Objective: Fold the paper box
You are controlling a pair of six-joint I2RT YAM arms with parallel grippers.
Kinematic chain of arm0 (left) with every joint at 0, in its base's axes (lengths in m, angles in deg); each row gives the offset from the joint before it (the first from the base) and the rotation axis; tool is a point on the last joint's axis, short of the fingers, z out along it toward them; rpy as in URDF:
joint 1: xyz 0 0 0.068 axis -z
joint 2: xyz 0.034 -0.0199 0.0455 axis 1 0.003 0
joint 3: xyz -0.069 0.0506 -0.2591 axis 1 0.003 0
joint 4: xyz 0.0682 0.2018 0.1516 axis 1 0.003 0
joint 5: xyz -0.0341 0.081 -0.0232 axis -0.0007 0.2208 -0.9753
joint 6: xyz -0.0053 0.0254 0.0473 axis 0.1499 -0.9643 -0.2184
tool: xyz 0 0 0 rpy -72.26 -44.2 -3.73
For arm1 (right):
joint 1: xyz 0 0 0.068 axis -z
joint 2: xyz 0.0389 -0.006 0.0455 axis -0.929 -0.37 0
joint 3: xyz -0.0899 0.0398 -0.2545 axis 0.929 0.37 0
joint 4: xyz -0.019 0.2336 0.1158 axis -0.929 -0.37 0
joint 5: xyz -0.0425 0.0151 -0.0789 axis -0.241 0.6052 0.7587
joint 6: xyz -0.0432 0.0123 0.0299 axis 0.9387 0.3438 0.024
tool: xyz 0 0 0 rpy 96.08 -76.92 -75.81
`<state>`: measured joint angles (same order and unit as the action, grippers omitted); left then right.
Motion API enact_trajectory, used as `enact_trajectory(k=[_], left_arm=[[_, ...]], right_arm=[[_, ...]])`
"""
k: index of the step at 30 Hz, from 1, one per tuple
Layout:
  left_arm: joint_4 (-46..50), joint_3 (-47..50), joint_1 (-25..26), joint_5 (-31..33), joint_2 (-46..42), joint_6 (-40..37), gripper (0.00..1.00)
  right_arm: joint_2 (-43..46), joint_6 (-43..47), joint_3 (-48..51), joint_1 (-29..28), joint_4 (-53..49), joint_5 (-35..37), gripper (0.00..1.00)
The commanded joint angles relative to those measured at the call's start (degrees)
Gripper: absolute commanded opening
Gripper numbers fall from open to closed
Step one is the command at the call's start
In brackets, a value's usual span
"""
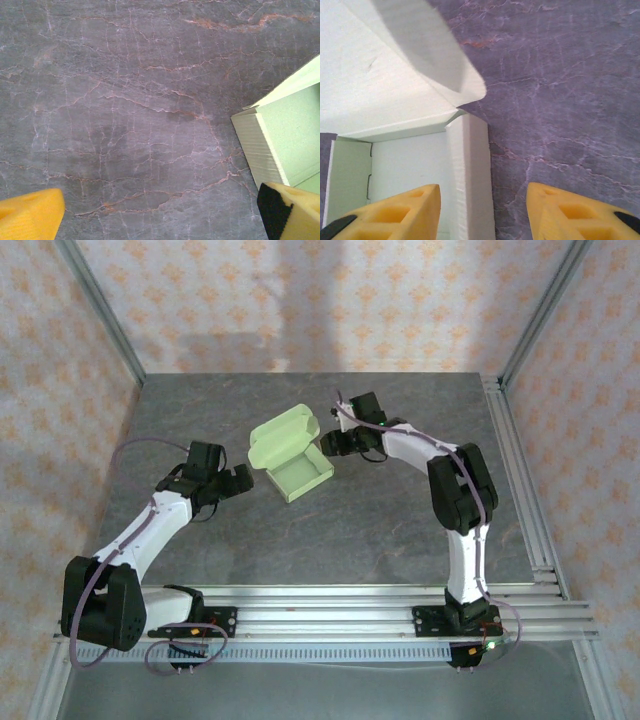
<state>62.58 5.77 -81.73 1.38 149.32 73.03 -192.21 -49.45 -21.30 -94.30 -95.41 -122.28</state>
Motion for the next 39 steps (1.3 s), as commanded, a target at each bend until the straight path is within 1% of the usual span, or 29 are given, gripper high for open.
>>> enact_trajectory(k=[1, 4, 8, 17, 18, 19, 27, 28, 31, 33, 36, 39], left_arm=[[0.23, -0.76, -0.27, 0.82, -0.45, -0.79, 1.00], [0.82, -0.61, -0.23, 1.09, -0.91, -1.07, 1.00], [0.59, -0.12, -0.19, 0.92, -1.25, -1.13, 1.00], [0.11, 0.25, -0.25, 0.83, -0.90, -0.96, 1.00], [0.03, 0.30, -0.26, 0.74, -0.87, -0.91, 1.00], [0.06, 0.35, -0.22, 0.74, -0.80, -0.89, 1.00], [-0.03, 0.62, -0.27, 0.92, -0.67, -1.00, 1.00], [-0.07, 0.68, -0.28, 0.91, -0.65, -1.03, 1.00], [-0.38, 0.68, -0.23, 0.72, -0.36, -0.92, 1.00], [-0.41, 0.68, -0.27, 0.66, -0.23, -0.89, 1.00], [-0.68, 0.78, -0.24, 0.65, -0.11, -0.80, 1.00], [-1.16, 1.22, -0.21, 1.06, -0.23, -0.30, 1.00]], right_arm=[[-1.52, 2.23, -2.76, -1.39, -2.40, 2.86, 0.48], [-2.99, 4.33, -4.99, -2.68, -5.45, 5.56, 0.46], [-4.75, 5.96, -6.83, -3.94, -7.72, 8.83, 0.41], [-7.45, 7.15, -9.67, -5.50, -9.44, 11.84, 0.31], [-7.75, 7.24, -9.82, -5.69, -9.66, 12.31, 0.26], [-7.98, 7.44, -10.05, -5.78, -9.99, 12.65, 0.24], [-8.30, 8.94, -9.80, -7.26, -11.03, 17.58, 0.21], [-8.21, 9.23, -9.67, -7.60, -11.10, 18.76, 0.18], [-7.96, 9.53, -9.28, -8.43, -10.85, 22.08, 0.15], [-7.87, 9.48, -9.19, -8.94, -10.85, 23.61, 0.11], [-7.63, 9.44, -9.19, -9.87, -10.96, 26.03, 0.10], [-7.13, 8.76, -8.85, -10.19, -10.53, 26.35, 0.10]])
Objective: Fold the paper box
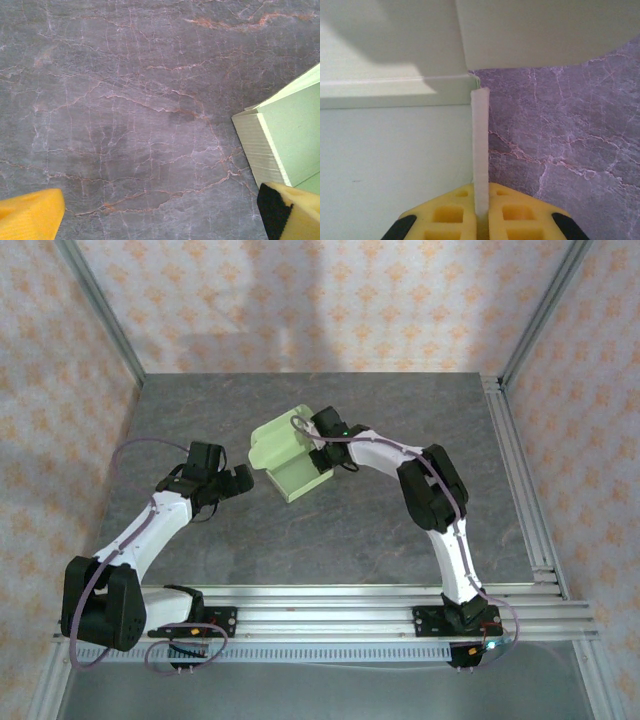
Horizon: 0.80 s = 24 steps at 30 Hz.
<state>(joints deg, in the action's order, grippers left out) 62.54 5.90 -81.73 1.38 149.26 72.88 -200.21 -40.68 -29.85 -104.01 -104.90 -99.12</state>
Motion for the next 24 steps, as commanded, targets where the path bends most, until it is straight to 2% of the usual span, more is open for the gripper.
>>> enact_trajectory(k=[1, 4, 7, 11, 14, 19, 22, 24], left_arm=[[-1.36, 1.28, -0.24, 1.72, -0.21, 0.35, 1.00], [-2.10, 2.63, -1.41, 3.86, -0.21, 3.27, 1.00], [-5.10, 5.43, -4.07, 2.82, -1.27, 7.92, 1.00], [-9.36, 8.99, -7.34, 1.41, -4.22, 12.51, 1.00], [-16.89, 11.97, -10.90, -7.78, -5.28, 14.88, 1.00], [-24.80, 11.90, -11.24, -16.62, -0.95, 15.32, 1.00], [-31.69, 10.94, -9.63, -21.67, 2.77, 16.54, 1.00], [-34.34, 8.48, -6.23, -22.90, 5.04, 15.97, 0.98]], right_arm=[[1.41, -0.51, 0.07, -0.50, -0.44, 3.10, 0.08], [3.90, -1.76, 2.21, -0.49, 2.24, 3.60, 0.04], [7.25, -3.26, 4.54, -0.29, 4.72, 3.46, 0.04], [12.44, -6.60, 8.42, 1.40, 8.67, -0.12, 0.05], [16.87, -9.93, 11.56, 3.18, 11.90, -4.86, 0.05], [23.76, -16.08, 17.26, 5.88, 20.07, -16.34, 0.06], [26.42, -17.41, 18.51, 5.96, 21.84, -20.17, 0.07], [27.55, -18.59, 19.19, 5.92, 23.06, -22.76, 0.08]])
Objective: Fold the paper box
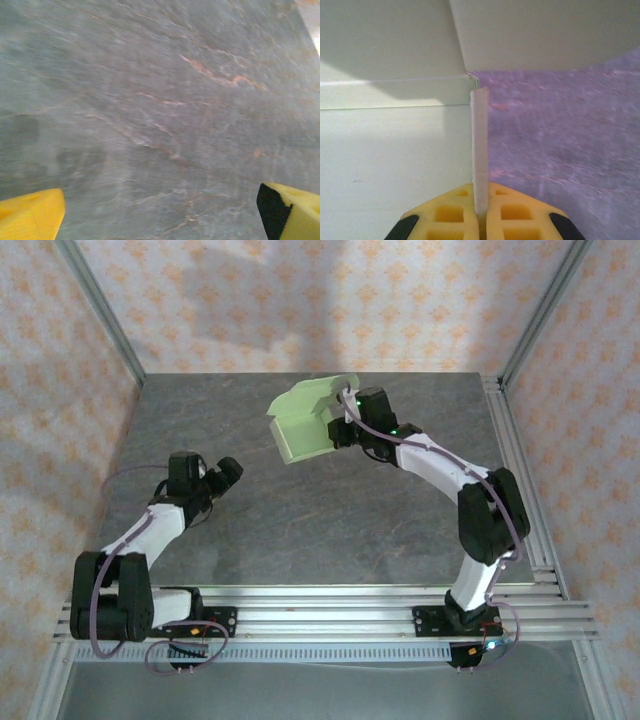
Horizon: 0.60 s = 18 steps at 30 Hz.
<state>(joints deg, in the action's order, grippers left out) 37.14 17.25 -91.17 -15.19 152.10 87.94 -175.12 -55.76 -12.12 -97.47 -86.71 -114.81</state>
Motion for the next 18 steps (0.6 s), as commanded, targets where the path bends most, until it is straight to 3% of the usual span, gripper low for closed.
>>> enact_trajectory(k=[1, 5, 11, 18], left_arm=[[-9.59, -4.37, 4.88, -6.88, 3.17, 0.30, 0.97], [-11.12, -10.70, 10.77, -9.11, 8.22, -1.72, 0.92], [-15.20, -15.62, 13.88, -13.19, 12.85, -1.91, 0.89], [-17.39, -19.03, 17.11, -15.30, 15.11, -0.21, 0.85]], right_arm=[[2.86, -4.30, 1.86, -0.61, 5.74, -7.99, 0.08], [4.24, -6.55, 3.51, -0.76, 9.48, -12.03, 0.09], [5.58, -7.51, 5.18, -1.74, 12.08, -16.49, 0.10], [5.33, -6.45, 5.82, -3.91, 12.82, -12.89, 0.10]])
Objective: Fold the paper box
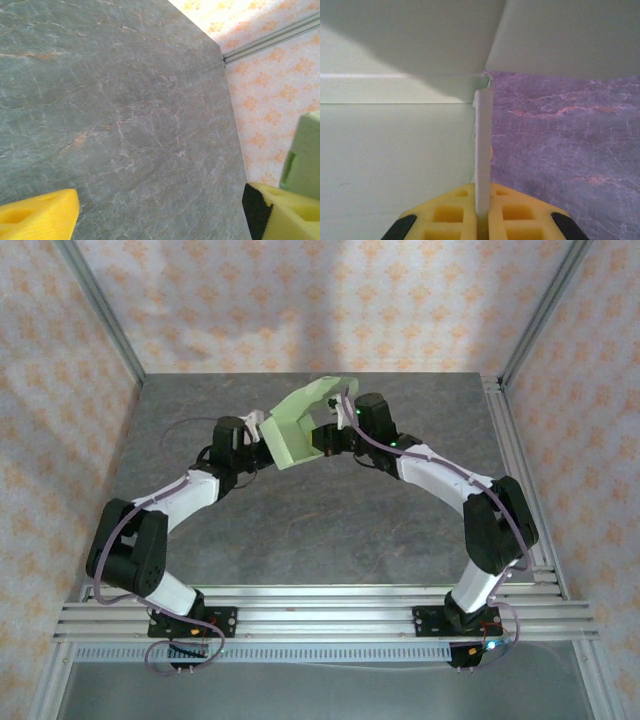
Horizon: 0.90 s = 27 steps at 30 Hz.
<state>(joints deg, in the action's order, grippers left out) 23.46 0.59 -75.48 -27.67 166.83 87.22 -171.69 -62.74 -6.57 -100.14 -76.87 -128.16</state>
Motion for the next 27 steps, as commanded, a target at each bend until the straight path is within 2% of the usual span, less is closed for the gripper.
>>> enact_trajectory(k=[1, 6, 11, 18, 27], left_arm=[[-3.80, -2.58, 1.62, -2.82, 0.64, 0.94, 0.85], [-4.62, -3.38, 2.26, -2.73, 2.03, 3.18, 0.83], [-4.70, -4.17, 2.26, -2.82, 2.19, 3.92, 0.83], [-4.48, -5.57, 2.27, -2.99, 1.99, 4.60, 0.83], [-4.94, -6.05, 2.35, -3.17, 1.65, 5.32, 0.83]], right_arm=[[1.60, 1.06, 0.01, -1.51, 2.31, 1.86, 0.10], [-0.55, 4.85, -1.06, -3.59, 0.33, 8.00, 0.10], [-3.05, 7.40, -2.18, -4.98, -1.13, 10.36, 0.10], [-6.57, 12.20, -4.69, -7.46, -6.27, 19.93, 0.10], [-10.34, 15.61, -7.49, -9.63, -9.60, 26.17, 0.10]])
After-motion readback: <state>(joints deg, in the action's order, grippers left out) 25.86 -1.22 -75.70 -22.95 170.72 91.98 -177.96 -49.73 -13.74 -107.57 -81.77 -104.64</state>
